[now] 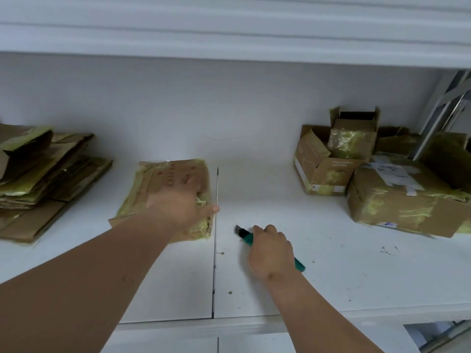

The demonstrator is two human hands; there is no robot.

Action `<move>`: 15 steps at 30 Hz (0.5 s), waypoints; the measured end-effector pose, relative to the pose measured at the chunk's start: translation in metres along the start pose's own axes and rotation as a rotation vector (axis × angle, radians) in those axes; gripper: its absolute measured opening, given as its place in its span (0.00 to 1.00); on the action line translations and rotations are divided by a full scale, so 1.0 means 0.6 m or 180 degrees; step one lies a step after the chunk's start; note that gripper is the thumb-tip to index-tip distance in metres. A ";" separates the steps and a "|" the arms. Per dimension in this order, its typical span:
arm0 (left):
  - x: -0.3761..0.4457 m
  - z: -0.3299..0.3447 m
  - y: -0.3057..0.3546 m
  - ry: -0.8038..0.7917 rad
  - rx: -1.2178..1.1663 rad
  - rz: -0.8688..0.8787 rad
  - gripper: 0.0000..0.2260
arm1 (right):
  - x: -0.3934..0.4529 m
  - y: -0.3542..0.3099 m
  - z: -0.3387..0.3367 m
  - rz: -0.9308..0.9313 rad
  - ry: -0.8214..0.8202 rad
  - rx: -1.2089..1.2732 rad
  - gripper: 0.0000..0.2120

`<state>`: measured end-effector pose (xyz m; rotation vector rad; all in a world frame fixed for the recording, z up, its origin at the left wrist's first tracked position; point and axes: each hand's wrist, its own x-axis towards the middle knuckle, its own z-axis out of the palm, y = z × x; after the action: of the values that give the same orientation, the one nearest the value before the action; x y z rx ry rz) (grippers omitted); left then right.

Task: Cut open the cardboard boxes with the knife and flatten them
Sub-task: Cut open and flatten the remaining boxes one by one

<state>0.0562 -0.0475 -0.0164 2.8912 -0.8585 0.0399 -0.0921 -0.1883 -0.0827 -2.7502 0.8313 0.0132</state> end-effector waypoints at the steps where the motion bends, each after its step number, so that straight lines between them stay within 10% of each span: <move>1: -0.002 -0.002 0.007 0.0067 0.0110 -0.0056 0.33 | -0.002 0.002 -0.002 -0.0053 0.0058 -0.0131 0.18; 8: -0.007 -0.019 0.002 0.0067 -0.0010 0.0266 0.17 | 0.002 0.021 0.002 -0.0146 0.0016 0.0136 0.15; 15: -0.031 -0.030 -0.056 0.0099 0.0010 0.0530 0.25 | 0.014 0.000 0.004 -0.0202 0.0418 0.0830 0.21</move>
<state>0.0590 -0.0072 -0.0036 2.8065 -1.0916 0.1015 -0.0846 -0.1922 -0.0855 -2.5493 0.7206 -0.2717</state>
